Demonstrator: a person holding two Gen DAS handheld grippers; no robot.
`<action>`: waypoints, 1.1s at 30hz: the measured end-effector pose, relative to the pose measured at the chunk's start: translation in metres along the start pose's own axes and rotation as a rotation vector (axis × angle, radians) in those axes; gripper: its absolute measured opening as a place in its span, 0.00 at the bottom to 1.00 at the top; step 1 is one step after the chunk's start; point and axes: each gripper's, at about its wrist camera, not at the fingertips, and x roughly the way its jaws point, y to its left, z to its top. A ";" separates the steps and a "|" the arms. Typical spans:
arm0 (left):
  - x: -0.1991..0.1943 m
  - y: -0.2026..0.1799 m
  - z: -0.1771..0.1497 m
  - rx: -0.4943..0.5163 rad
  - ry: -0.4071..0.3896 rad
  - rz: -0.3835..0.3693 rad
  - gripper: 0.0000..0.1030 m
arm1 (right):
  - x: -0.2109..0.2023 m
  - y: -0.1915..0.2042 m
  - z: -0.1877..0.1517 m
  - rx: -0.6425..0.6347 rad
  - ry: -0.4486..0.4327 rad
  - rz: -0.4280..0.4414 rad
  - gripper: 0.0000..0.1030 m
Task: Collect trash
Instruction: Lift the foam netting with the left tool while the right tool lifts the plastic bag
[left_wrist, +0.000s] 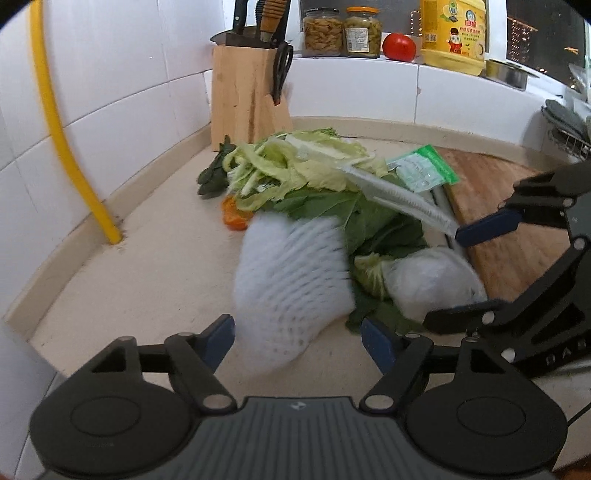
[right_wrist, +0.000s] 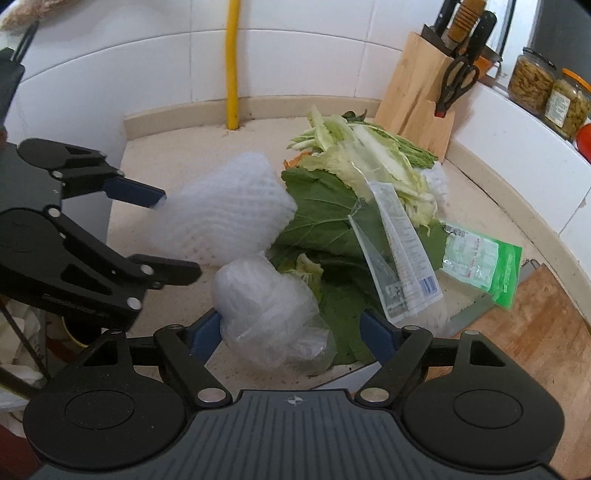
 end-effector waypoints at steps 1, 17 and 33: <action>0.001 0.001 0.002 -0.001 -0.002 -0.003 0.69 | 0.000 -0.002 0.000 0.011 -0.001 0.004 0.82; 0.054 0.029 0.022 -0.187 0.074 -0.059 0.64 | 0.020 -0.015 0.002 0.063 0.010 0.038 0.74; 0.013 0.037 0.004 -0.328 0.060 -0.102 0.10 | 0.005 -0.049 0.002 0.302 0.018 0.116 0.18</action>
